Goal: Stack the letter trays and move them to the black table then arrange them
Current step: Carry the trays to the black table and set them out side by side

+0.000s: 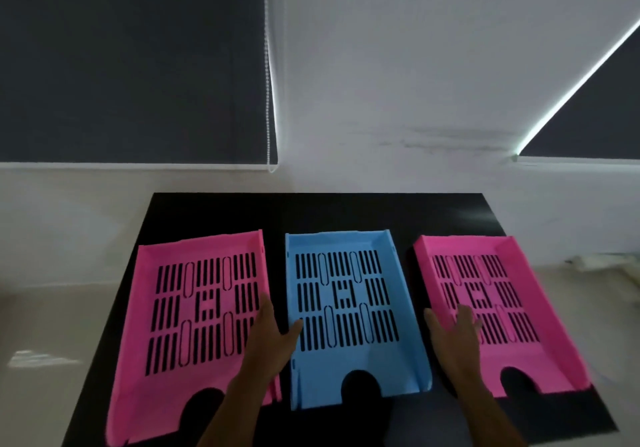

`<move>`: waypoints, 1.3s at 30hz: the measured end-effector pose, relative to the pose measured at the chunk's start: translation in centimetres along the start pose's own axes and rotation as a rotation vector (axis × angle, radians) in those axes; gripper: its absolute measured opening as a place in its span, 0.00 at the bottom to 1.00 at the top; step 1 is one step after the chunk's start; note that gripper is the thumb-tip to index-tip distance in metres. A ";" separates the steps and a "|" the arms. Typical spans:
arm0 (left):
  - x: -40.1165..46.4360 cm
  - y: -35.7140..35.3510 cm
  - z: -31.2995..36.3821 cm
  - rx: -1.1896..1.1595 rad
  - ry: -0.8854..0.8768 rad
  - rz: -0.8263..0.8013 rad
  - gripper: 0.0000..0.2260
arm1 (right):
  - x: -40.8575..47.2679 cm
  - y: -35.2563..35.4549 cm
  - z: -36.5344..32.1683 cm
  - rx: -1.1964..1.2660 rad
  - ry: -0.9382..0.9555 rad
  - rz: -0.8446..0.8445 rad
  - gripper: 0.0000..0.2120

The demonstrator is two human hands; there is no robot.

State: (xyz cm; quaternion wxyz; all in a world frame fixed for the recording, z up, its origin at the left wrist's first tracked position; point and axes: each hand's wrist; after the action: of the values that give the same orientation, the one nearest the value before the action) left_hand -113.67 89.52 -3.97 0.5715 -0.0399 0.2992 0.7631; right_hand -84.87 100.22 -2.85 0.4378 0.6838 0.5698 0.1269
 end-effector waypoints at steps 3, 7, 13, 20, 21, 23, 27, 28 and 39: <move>0.3 -1.3 0.1 0.043 -0.008 -0.025 0.44 | 0.9 0.3 1.3 -0.017 0.002 -0.145 0.48; 0.4 -2.8 1.1 0.107 -0.037 -0.026 0.38 | 2.0 -0.7 1.5 0.022 0.030 -0.237 0.38; 1.0 -3.7 2.0 0.143 -0.008 -0.003 0.36 | 2.3 -1.8 1.7 0.005 0.139 -0.290 0.28; 0.5 -3.9 2.8 0.187 -0.035 0.058 0.35 | 2.3 -1.3 2.8 0.005 0.175 -0.277 0.25; 0.6 -4.0 2.8 0.192 -0.035 0.067 0.35 | 2.2 -1.3 2.7 0.011 0.181 -0.280 0.25; 0.8 -4.0 2.8 0.199 -0.033 0.080 0.35 | 2.3 -1.3 2.6 0.012 0.168 -0.284 0.25; 2.1 -4.1 2.9 0.180 -0.029 0.075 0.34 | 3.5 -1.5 1.9 -0.018 0.176 -0.274 0.25; 2.6 -4.1 3.0 0.187 -0.032 0.074 0.34 | 4.0 -1.7 1.6 -0.029 0.180 -0.276 0.25; 10.2 -3.1 5.9 0.214 -0.055 0.040 0.35 | 11.0 -2.9 -3.9 -0.041 0.227 -0.417 0.36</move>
State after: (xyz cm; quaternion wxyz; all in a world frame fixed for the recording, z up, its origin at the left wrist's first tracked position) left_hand -112.73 101.65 -4.53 0.5651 0.0483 0.3637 0.7390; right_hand -85.92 111.66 -6.34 0.4015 0.5237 0.7415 0.1212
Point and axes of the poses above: each hand's wrist, its own x-axis towards the middle knuckle, its own y-axis out of the back of the hand, z = x × y, and after that the axes turned 6 degrees about -y, right-handed
